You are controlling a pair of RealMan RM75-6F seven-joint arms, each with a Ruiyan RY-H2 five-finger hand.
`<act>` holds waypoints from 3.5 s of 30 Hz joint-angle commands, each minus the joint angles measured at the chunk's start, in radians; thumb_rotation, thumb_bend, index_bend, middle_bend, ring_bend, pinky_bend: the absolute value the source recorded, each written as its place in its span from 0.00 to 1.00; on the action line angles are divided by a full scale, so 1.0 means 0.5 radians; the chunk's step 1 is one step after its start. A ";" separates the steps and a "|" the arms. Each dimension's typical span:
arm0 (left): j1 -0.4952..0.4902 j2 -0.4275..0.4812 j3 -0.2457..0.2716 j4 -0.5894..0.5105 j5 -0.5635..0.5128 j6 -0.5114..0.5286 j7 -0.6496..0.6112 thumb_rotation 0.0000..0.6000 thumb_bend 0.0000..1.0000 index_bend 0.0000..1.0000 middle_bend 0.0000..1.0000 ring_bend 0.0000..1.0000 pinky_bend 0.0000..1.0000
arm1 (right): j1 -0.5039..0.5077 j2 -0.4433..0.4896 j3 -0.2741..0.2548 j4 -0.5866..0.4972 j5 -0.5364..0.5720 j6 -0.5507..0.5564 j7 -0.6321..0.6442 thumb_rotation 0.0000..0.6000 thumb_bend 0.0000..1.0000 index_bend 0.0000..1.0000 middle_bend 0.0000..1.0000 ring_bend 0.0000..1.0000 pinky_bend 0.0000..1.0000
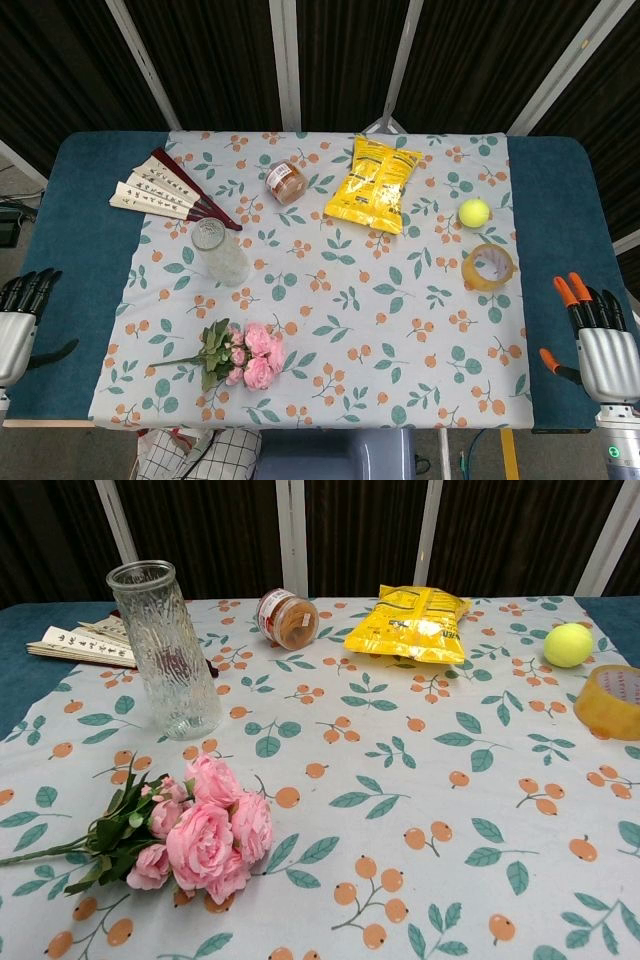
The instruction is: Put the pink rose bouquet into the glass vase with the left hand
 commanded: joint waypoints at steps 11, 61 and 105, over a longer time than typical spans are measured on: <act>-0.012 -0.002 0.019 -0.022 -0.007 -0.046 0.039 1.00 0.18 0.08 0.06 0.08 0.10 | 0.003 0.001 -0.014 -0.013 0.002 -0.027 -0.038 1.00 0.24 0.10 0.02 0.09 0.00; -0.417 -0.929 0.038 -0.362 -0.314 -0.721 1.026 1.00 0.06 0.08 0.18 0.06 0.14 | 0.003 0.070 -0.008 -0.022 0.033 -0.065 0.094 1.00 0.24 0.10 0.02 0.09 0.00; -0.819 -0.637 -0.381 -0.896 0.383 -0.402 0.356 1.00 0.42 0.47 0.53 0.34 0.40 | 0.022 0.069 -0.023 -0.020 0.040 -0.127 0.122 1.00 0.24 0.10 0.02 0.09 0.00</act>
